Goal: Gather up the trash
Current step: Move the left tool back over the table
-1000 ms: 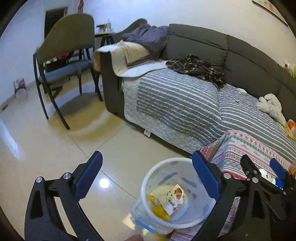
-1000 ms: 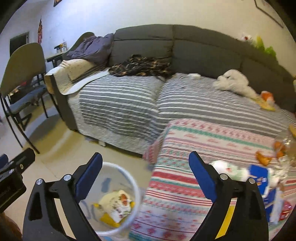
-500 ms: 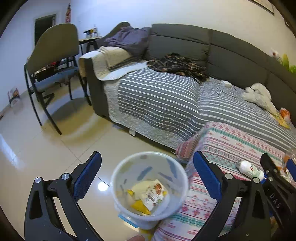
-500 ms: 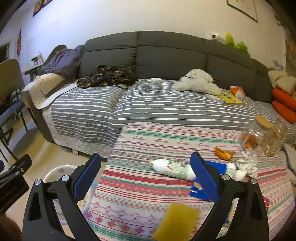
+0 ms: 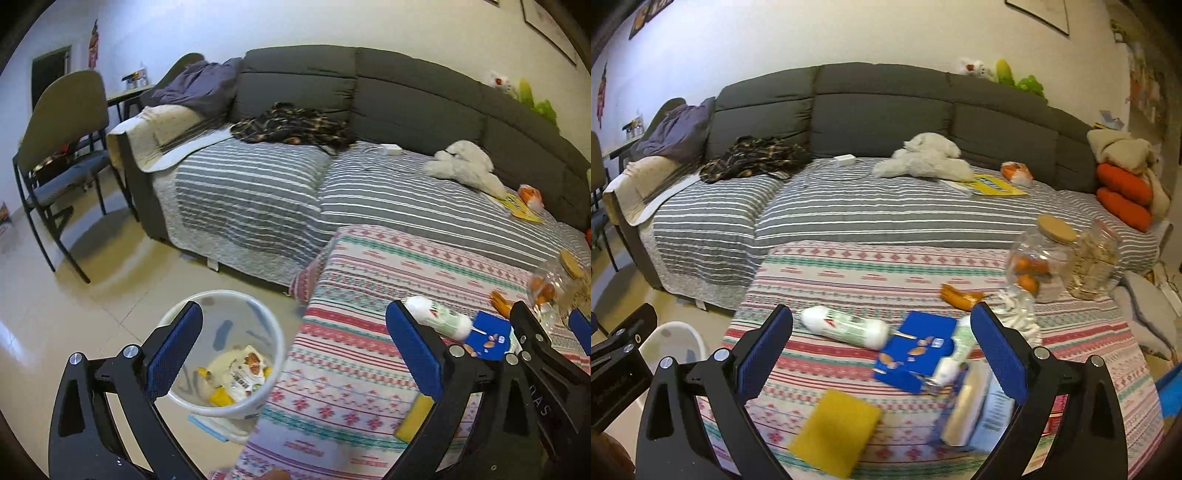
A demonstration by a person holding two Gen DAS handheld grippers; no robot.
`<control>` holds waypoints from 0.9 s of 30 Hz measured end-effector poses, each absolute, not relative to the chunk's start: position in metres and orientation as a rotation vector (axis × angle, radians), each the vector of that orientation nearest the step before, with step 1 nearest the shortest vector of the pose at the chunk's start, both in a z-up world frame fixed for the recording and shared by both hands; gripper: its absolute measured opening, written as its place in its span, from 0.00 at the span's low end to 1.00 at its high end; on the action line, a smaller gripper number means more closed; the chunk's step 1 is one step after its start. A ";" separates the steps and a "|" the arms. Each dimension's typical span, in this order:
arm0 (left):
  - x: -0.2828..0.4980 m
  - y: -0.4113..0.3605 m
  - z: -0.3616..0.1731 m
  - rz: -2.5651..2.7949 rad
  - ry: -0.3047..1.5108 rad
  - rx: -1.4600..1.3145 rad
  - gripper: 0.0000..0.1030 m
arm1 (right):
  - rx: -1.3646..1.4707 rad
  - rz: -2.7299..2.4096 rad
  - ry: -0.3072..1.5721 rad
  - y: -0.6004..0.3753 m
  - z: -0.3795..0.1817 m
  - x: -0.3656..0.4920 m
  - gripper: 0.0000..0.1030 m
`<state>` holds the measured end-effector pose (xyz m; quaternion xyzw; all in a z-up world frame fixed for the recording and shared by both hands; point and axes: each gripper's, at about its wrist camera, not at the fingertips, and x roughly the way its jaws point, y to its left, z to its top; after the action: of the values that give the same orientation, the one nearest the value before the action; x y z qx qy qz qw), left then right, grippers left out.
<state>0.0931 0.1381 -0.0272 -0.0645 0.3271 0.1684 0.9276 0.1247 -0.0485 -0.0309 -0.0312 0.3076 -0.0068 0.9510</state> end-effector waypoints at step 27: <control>0.106 0.054 -0.043 0.201 0.654 -0.051 0.93 | 0.034 -0.122 0.617 -0.146 -0.046 0.108 0.91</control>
<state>0.1056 0.0537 -0.0428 -0.0250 0.3205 0.0986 0.9418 0.1078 -0.1464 -0.0459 0.0169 0.3036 -0.0602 0.9508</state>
